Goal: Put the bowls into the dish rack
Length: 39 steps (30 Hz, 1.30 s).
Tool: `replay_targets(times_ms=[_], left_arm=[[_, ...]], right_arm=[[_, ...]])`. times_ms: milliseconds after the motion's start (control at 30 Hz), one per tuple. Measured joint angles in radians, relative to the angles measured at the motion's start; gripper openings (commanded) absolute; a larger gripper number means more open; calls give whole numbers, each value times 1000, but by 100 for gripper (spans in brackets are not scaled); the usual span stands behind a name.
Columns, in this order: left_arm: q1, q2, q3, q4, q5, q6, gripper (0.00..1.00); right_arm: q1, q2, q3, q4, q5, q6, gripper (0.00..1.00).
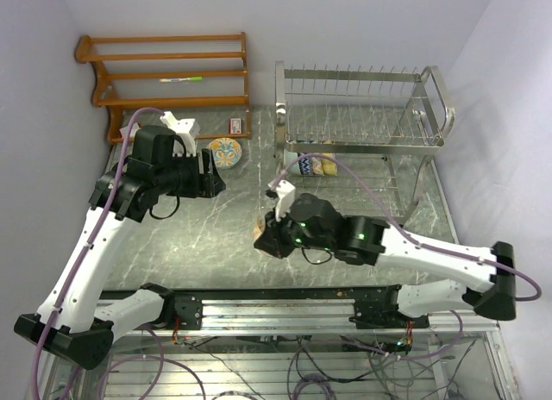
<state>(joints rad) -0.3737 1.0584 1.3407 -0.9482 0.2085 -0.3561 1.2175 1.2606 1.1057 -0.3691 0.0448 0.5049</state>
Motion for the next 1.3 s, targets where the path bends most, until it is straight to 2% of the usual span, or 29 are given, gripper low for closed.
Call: replay_targets(times_ms=[300,500,600,767,933,1133,1300], left_arm=[[0,-3,0,0,-52,1,76],[0,-3,3,1,-66,0,75],[0,-5,3,2,-66,0,75],[0,-6,3,1,-66,0,75],[0,-12,3,0,-67,0,75],[0,-29,3,-1,-72,-1,75],[0,-40,3,-6,-76,-2,75]], right_arm=[[0,-359,-259,-11,-2,235,0],[-10,-487,-362,-41,24,351,0],[-61,-483,-366,-55,2,378,0],[-301,-455,-451,21,-184,397,0],[-485,-410,-504,62,-341,392,0],[-602,-351,-509,219,-509,395,0],[-691,-312,-511,314,-588,399,0]])
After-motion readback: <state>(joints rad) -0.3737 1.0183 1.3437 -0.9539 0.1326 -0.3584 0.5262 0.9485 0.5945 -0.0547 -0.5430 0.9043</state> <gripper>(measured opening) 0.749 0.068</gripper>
